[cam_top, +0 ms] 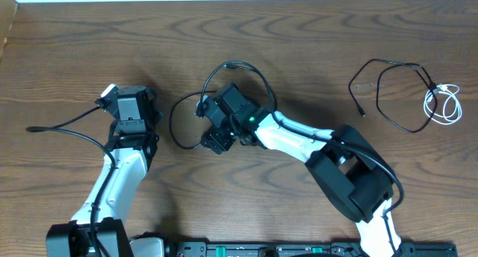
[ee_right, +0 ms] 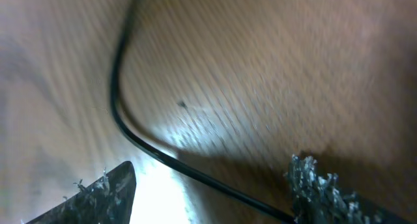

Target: Untangle cables

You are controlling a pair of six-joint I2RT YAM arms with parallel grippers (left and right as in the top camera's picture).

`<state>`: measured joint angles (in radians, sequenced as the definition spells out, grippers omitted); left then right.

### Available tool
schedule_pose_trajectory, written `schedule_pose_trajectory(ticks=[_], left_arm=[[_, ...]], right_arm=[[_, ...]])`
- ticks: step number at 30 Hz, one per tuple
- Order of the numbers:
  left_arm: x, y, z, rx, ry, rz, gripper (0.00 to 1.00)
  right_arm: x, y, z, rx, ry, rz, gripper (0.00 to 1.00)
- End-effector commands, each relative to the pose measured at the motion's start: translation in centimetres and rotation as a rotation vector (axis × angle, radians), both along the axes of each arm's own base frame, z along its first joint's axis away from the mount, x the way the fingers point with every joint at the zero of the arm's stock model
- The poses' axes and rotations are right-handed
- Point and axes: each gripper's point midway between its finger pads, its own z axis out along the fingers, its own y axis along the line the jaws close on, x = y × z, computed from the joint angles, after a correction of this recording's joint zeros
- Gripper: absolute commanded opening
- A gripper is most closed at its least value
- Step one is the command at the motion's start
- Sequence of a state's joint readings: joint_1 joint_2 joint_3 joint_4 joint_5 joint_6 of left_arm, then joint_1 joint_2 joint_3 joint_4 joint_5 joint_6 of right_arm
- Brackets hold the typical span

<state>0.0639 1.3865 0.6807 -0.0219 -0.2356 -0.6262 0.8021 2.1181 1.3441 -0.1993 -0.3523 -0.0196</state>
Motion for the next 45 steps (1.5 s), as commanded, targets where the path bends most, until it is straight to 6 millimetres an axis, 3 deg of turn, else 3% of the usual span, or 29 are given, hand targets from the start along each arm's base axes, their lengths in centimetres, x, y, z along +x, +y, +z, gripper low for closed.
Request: schedule_pose_trajectory(ticks=[1,5,10,12,17,20,27,33,36,42,45], left_arm=[[0.2,0.5,0.5,0.012,-0.012,0.02,0.46],[0.2,0.4,0.5,0.012,-0.015,0.019,0.36],[0.2,0.4,0.5,0.012,-0.015,0.019,0.36],[0.2,0.4,0.5,0.012,-0.015,0.019,0.36],[0.3,0.4,0.6,0.012,-0.018,0.019,0.36],[0.3,0.4,0.6,0.012,-0.018,0.019,0.36],[0.3,0.3,0.6,0.006,-0.019,0.014,0.36],[0.3,0.3,0.6,0.006,-0.019,0.013,0.36],[0.4,0.3,0.6,0.004,-0.02,0.012,0.36],[0.4,0.3,0.6,0.004,-0.02,0.012,0.36],[0.4,0.3,0.6,0.004,-0.02,0.012,0.36]], right_arm=[[-0.2,-0.4,-1.0,-0.027,0.0,0.007,0.71],[-0.2,-0.4,-1.0,-0.026,-0.001,0.006,0.7],[-0.3,-0.5,-1.1,-0.032,0.004,0.006,0.4],[-0.3,-0.6,-1.1,-0.036,0.008,0.005,0.36],[-1.0,-1.6,-1.6,-0.085,0.024,0.044,0.35],[-1.5,-3.3,-1.6,-0.156,0.017,0.114,0.33],[1.2,-7.9,1.0,-0.34,0.032,0.005,0.34],[2.6,-11.4,0.9,-0.425,0.056,-0.066,0.37],[1.9,-10.3,1.3,-0.352,0.106,-0.041,0.45],[-0.1,-4.9,3.6,-0.085,0.175,0.09,0.52],[-0.7,-2.8,4.2,-0.047,0.129,0.134,0.55]])
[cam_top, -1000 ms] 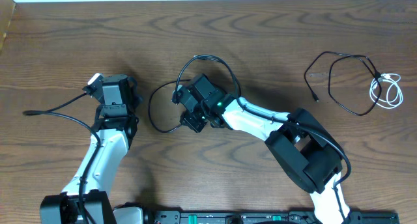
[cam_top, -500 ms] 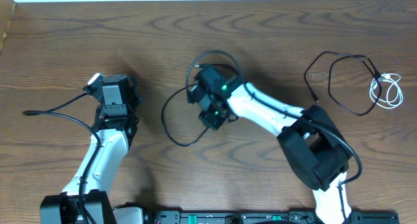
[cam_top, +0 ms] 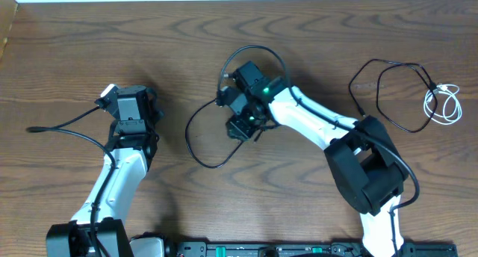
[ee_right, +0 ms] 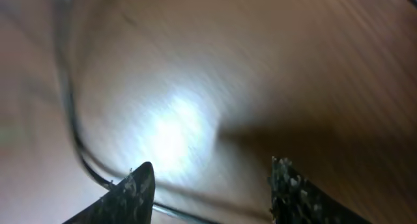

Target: Untangle cables

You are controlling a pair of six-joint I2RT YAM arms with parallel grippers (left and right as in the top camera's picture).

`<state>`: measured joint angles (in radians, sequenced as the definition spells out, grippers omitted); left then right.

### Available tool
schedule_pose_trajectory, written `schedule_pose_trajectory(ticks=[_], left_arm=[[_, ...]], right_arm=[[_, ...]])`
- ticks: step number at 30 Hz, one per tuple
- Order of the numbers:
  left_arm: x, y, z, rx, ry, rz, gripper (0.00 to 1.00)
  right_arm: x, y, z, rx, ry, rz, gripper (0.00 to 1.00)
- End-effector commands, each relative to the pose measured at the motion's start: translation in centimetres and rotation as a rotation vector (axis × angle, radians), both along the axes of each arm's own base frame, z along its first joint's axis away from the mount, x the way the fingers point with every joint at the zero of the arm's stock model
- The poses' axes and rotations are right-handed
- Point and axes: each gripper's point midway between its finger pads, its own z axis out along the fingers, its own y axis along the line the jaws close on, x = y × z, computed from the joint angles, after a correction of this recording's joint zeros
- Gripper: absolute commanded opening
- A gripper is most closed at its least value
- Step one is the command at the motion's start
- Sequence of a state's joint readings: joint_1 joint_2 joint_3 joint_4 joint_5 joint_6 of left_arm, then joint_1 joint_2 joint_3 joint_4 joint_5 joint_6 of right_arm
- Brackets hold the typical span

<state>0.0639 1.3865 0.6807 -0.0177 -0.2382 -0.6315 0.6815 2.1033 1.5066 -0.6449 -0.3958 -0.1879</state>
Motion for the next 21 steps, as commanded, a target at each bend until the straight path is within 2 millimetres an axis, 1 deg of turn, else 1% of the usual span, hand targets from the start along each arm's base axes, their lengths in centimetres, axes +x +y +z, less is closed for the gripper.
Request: schedule_pose_trajectory(ticks=[1,5,8,10,12,16,18,21], left_arm=[[0.3,0.2,0.5,0.005,-0.014,0.007,0.36],[0.3,0.2,0.5,0.006,-0.014,0.007,0.36],[0.3,0.2,0.5,0.006,-0.014,0.007,0.36],[0.3,0.2,0.5,0.006,-0.014,0.007,0.36],[0.3,0.2,0.5,0.006,-0.014,0.007,0.37],[0.3,0.2,0.5,0.006,-0.014,0.007,0.37],[0.3,0.2,0.5,0.006,-0.017,0.007,0.37],[0.4,0.2,0.5,0.006,-0.017,0.006,0.37]], right_arm=[[-1.9,3.9,2.6,0.123,-0.014,0.098,0.59],[-2.3,6.3,2.5,0.124,-0.107,0.136,0.64],[-3.2,8.1,2.3,0.147,-0.135,0.173,0.65],[-3.7,8.9,1.9,0.155,-0.139,0.19,0.66],[-4.3,9.5,1.3,0.159,-0.12,0.182,0.7],[-4.3,10.4,0.6,0.178,-0.039,0.063,0.86],[-4.1,10.7,0.2,0.187,-0.02,0.025,0.88],[-3.9,10.9,-0.8,0.188,-0.013,0.02,0.9]])
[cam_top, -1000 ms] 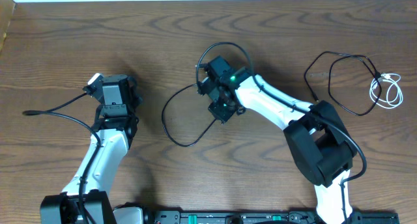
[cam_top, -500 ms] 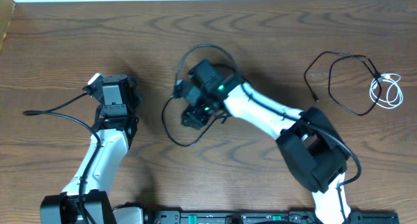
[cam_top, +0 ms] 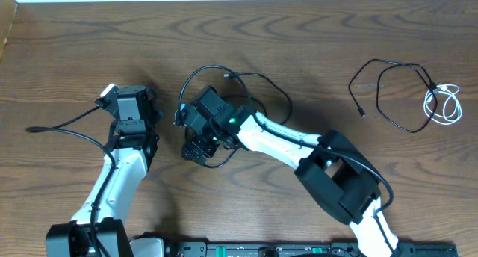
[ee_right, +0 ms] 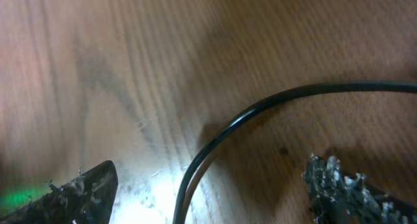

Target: Untangle cables

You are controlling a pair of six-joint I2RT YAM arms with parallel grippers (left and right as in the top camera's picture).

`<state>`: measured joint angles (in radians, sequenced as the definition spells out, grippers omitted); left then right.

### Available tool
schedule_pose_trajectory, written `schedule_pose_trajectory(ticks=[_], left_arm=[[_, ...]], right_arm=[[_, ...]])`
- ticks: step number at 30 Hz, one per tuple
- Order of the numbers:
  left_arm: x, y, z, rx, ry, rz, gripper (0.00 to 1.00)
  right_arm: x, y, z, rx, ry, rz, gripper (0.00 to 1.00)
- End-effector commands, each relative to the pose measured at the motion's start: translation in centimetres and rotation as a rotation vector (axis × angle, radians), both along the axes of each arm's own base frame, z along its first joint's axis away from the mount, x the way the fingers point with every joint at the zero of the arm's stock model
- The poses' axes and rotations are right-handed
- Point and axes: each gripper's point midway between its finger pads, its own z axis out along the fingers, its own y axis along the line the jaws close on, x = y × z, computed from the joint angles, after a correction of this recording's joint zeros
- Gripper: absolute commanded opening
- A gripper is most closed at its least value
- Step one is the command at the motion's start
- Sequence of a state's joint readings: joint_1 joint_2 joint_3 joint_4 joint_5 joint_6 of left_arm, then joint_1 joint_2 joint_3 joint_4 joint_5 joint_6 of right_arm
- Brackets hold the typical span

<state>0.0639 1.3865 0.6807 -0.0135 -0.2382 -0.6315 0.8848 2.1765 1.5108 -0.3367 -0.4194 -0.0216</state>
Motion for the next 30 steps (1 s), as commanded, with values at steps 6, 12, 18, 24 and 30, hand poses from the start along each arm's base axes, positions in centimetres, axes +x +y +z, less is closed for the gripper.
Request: schedule_pose_trajectory(ticks=[6,12,18,24,30], left_arm=[[0.3,0.2,0.5,0.006,-0.012,0.006,0.37],[0.3,0.2,0.5,0.006,-0.012,0.006,0.37],[0.3,0.2,0.5,0.006,-0.013,0.006,0.37],[0.3,0.2,0.5,0.006,-0.013,0.006,0.37],[0.3,0.2,0.5,0.006,-0.013,0.006,0.37]], right_arm=[[-1.5,1.7,-1.5,0.081,0.146,0.03,0.91],[-1.4,1.5,-3.7,0.102,0.236,0.02,0.84],[-0.4,0.5,-4.3,0.121,0.322,-0.028,0.76],[-0.4,0.4,-4.2,0.131,0.346,-0.027,0.7],[-1.1,0.8,-4.4,0.122,0.345,-0.014,0.67]])
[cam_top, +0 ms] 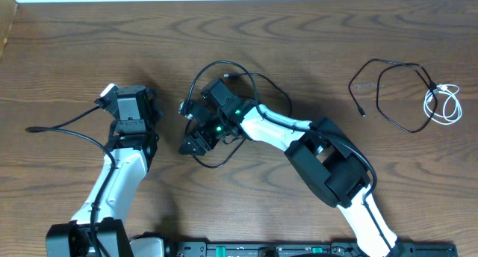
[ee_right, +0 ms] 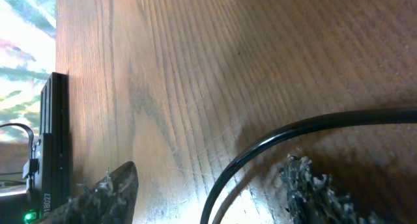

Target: Untangle cables

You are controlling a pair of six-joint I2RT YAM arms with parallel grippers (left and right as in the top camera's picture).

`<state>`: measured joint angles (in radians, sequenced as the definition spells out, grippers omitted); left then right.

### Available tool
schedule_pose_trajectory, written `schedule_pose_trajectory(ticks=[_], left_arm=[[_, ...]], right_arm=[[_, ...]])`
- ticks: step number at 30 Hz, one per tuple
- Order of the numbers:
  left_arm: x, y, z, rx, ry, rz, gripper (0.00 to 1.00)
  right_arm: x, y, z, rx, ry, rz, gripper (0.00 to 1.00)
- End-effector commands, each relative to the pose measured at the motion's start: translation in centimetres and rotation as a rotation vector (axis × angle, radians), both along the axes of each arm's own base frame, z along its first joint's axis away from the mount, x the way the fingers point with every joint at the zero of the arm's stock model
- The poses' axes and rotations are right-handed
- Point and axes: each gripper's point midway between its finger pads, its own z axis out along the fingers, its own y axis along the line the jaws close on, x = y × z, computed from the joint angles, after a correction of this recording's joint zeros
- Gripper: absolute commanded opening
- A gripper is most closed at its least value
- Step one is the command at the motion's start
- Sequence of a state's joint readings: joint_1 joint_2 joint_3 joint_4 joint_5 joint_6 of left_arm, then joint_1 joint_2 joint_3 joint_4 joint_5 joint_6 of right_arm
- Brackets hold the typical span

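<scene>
A black cable (cam_top: pixel 211 63) lies in loose loops at the table's middle, around my right gripper (cam_top: pixel 196 142). In the right wrist view that gripper (ee_right: pixel 208 198) hangs low over the wood, open. The black cable (ee_right: pixel 273 136) curves between its two fingers (ee_right: pixel 107 191), and I cannot tell whether it touches them. At the far right a second black cable (cam_top: pixel 388 93) lies crossed with a coiled white cable (cam_top: pixel 442 104). My left gripper (cam_top: pixel 123 96) rests at the left, away from all cables; its fingers do not show.
The left arm's own black lead (cam_top: pixel 63 125) trails to the left over the table (cam_top: pixel 314 33). A black rail (ee_right: pixel 51 139) with a green light runs along the table's front edge. A box corner (cam_top: pixel 6 25) stands at the far left.
My right gripper has shifted slightly toward the back and its wrist has turned. The black cable still runs between its open fingers. The left arm has not moved.
My right gripper was open at the table's middle with the black cable between its fingers. Then it stood further right, the loop spread to its lower left. Later it was back to the left inside the loops, where it still is, open.
</scene>
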<state>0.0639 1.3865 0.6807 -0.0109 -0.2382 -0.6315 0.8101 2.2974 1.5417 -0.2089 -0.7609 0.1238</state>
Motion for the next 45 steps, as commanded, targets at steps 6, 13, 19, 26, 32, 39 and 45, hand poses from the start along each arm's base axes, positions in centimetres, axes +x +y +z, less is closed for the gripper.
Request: schedule_pose_trajectory(ticks=[6,13,19,26,32,39,45], left_arm=[[0.2,0.2,0.4,0.006,-0.01,0.006,0.37],[0.2,0.2,0.4,0.006,-0.01,0.006,0.37],[0.2,0.2,0.4,0.006,-0.01,0.006,0.37],[0.2,0.2,0.4,0.006,-0.01,0.006,0.37],[0.3,0.2,0.5,0.006,-0.012,0.006,0.37],[0.3,0.2,0.5,0.006,-0.014,0.006,0.37],[0.3,0.2,0.5,0.006,-0.014,0.007,0.37]], right_arm=[[-1.2,-0.6,-3.6,-0.078,0.044,-0.002,0.59],[-2.5,0.1,-3.6,-0.057,-0.018,0.078,0.52],[-3.1,0.4,-3.6,-0.045,-0.059,0.124,0.34],[-2.6,0.3,-3.9,-0.062,-0.077,0.108,0.12],[-2.3,0.0,-3.5,-0.079,-0.026,0.059,0.01],[1.9,-1.3,3.6,-0.056,-0.174,-0.056,0.01],[3.5,-2.9,11.7,0.03,-0.27,-0.108,0.01]])
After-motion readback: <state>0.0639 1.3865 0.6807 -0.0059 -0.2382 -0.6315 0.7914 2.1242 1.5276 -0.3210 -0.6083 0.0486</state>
